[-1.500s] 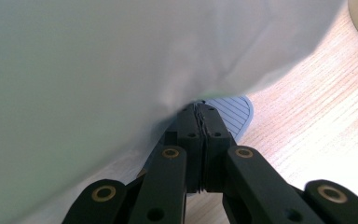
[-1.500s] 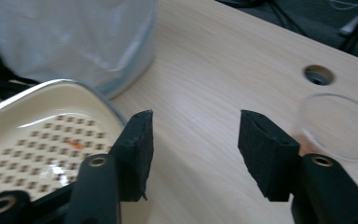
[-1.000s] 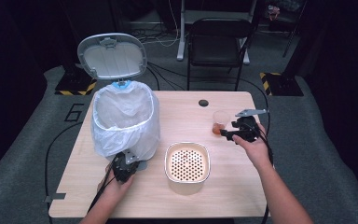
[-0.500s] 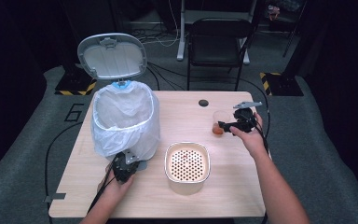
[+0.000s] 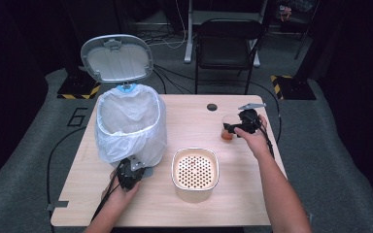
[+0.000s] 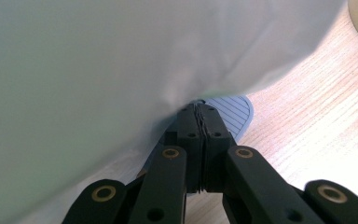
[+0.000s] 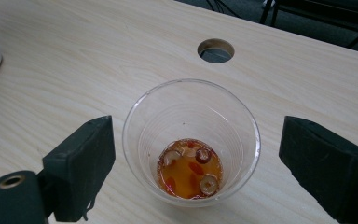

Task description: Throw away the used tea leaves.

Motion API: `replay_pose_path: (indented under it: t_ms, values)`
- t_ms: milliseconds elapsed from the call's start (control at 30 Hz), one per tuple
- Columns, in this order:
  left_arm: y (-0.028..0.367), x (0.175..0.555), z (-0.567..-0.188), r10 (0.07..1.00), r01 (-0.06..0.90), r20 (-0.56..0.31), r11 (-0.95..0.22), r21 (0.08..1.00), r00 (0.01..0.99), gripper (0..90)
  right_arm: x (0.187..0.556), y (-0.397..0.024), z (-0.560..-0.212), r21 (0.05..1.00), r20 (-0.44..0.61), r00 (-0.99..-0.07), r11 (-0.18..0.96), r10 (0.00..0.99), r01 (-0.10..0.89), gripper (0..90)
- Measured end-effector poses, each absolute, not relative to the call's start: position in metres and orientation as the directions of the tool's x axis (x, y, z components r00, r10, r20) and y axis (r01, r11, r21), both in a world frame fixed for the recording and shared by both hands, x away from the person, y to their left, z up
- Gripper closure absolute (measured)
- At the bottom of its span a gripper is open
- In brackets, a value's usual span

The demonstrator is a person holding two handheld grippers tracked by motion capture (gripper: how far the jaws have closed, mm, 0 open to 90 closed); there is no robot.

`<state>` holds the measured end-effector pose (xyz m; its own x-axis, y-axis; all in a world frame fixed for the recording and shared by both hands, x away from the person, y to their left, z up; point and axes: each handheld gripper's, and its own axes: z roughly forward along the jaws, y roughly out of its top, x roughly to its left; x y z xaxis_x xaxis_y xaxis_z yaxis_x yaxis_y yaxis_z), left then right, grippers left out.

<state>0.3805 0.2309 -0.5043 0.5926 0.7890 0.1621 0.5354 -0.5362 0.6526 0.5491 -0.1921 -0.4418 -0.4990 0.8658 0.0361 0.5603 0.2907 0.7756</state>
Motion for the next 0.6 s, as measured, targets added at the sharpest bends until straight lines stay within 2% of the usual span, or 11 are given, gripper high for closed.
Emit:
replay_pose_path:
  t_ms: [600]
  values:
    - [0.231,0.381,-0.504,0.789,0.534,0.165,-0.537,0.653,0.592,88.5,0.558,-0.177,-0.467,0.734,-0.005,-0.493,0.338,0.87,0.588,14.4]
